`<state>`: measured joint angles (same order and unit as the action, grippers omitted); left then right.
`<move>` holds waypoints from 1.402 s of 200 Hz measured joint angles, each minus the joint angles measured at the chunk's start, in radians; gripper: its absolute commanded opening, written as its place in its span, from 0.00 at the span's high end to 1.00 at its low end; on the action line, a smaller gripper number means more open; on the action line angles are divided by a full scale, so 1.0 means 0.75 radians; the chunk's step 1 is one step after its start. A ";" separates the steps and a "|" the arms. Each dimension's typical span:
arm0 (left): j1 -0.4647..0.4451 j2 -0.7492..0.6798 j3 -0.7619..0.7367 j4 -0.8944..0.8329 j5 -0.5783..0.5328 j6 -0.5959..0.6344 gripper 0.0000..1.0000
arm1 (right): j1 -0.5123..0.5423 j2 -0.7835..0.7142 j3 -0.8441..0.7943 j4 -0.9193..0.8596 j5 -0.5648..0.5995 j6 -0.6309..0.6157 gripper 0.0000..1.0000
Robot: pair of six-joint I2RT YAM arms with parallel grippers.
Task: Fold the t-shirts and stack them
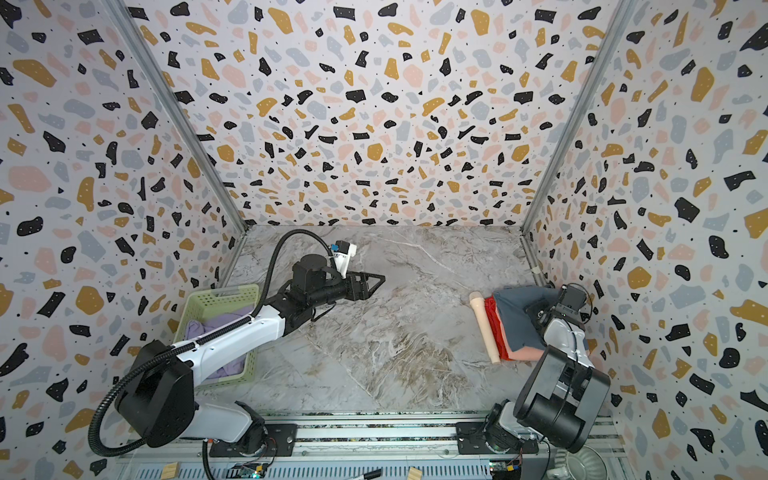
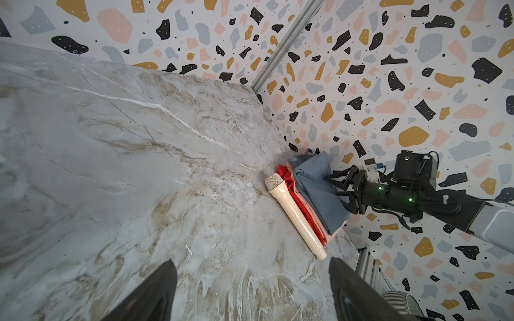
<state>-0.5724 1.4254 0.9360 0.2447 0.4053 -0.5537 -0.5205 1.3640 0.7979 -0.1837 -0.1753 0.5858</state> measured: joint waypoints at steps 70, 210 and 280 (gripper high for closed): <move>0.011 -0.134 -0.003 -0.129 -0.100 0.070 0.10 | 0.095 0.195 0.072 0.207 -0.080 -0.062 0.29; 0.345 -0.557 -0.063 -0.399 -0.802 0.202 0.01 | 0.540 -0.140 0.171 0.378 0.000 -0.286 0.01; 0.644 -0.499 -0.143 -0.373 -1.157 0.192 0.01 | 0.856 -0.186 0.078 0.455 0.233 -0.428 0.01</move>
<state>-0.0891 1.0508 0.8284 -0.0349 -0.4622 -0.4099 0.1211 1.2247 0.8562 0.1577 -0.0006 0.2646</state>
